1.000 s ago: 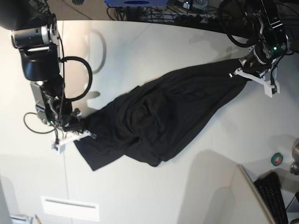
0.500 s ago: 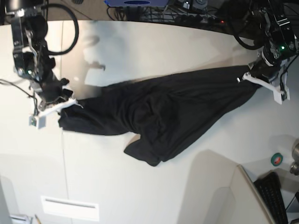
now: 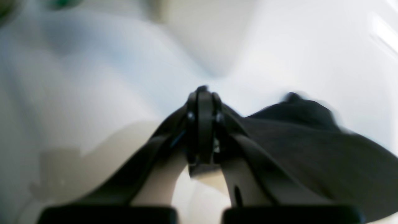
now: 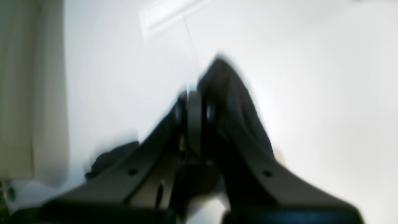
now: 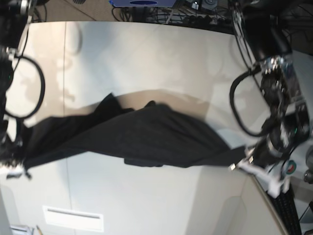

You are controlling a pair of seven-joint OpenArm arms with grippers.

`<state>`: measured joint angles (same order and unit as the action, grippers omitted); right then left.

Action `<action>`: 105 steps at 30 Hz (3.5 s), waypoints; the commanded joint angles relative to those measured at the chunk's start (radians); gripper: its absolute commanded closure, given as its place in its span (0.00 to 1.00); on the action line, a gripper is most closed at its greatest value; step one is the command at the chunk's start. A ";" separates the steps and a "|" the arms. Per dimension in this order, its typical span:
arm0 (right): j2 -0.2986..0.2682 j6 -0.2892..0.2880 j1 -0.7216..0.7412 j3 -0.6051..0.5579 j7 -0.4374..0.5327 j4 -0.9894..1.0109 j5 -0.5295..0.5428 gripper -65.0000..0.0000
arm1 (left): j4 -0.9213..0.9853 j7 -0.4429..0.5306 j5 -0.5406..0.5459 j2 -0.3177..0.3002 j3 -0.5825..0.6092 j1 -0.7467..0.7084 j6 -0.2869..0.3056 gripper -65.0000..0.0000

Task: Layout the t-shirt on the table in an organized manner, then fold the t-shirt properly
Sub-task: 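Lift the t-shirt with both grippers and stretch it apart, then swing the held t-shirt down and lay it flat on the table, then grasp the bunched middle of the t-shirt with the left gripper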

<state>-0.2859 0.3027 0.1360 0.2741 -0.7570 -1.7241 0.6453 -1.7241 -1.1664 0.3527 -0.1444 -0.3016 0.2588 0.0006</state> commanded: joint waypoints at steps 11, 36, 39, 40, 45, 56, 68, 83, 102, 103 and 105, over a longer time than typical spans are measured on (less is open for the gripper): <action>-0.210 -0.141 0.409 0.011 0.029 0.212 0.000 1.00 | 0.424 0.164 -0.019 0.053 0.152 0.485 -0.007 1.00; 0.141 -0.415 -0.467 0.310 0.193 0.154 -0.006 1.00 | 0.203 0.458 -0.027 -0.039 0.152 -0.490 -0.007 1.00; 0.141 -0.415 -0.499 0.313 0.216 0.152 -0.006 1.00 | 0.194 0.458 -0.027 -0.041 0.152 -0.511 -0.007 1.00; 0.138 -0.415 -0.510 0.314 0.222 0.146 -0.006 1.00 | 0.180 0.458 -0.027 -0.041 0.152 -0.514 -0.007 1.00; 0.141 -0.417 -0.600 0.397 0.262 0.055 -0.006 1.00 | 0.020 0.458 -0.022 -0.053 0.098 -0.597 -0.007 1.00; 0.281 -0.590 -0.698 0.687 0.262 -0.193 0.163 1.00 | -0.213 0.460 0.131 0.082 -0.304 -0.803 0.075 1.00; 0.086 -0.595 -0.261 0.620 0.115 -0.248 0.268 1.00 | -0.216 0.455 0.242 0.048 -0.258 -0.461 0.138 1.00; -0.019 -0.597 0.584 0.319 0.162 0.629 -0.278 0.69 | 0.263 0.458 -0.177 0.182 -0.011 0.241 0.137 0.99; 0.034 -0.598 0.011 0.192 0.107 0.121 -0.298 0.41 | 0.137 0.533 -0.208 0.070 0.534 -0.203 0.140 0.30; 0.040 -0.598 -0.009 0.192 0.107 0.111 -0.298 0.41 | 0.141 0.538 -0.228 0.064 0.588 -0.197 0.138 0.30; 0.043 -0.598 -0.042 0.212 0.107 0.108 -0.298 0.41 | 0.164 0.506 -0.297 0.070 0.687 -0.161 0.138 0.30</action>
<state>-0.2214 -0.2966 0.0711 0.4793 -0.6834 -1.5894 0.3363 -1.5467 -0.6785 0.0448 -0.0818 0.3935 0.0814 0.1402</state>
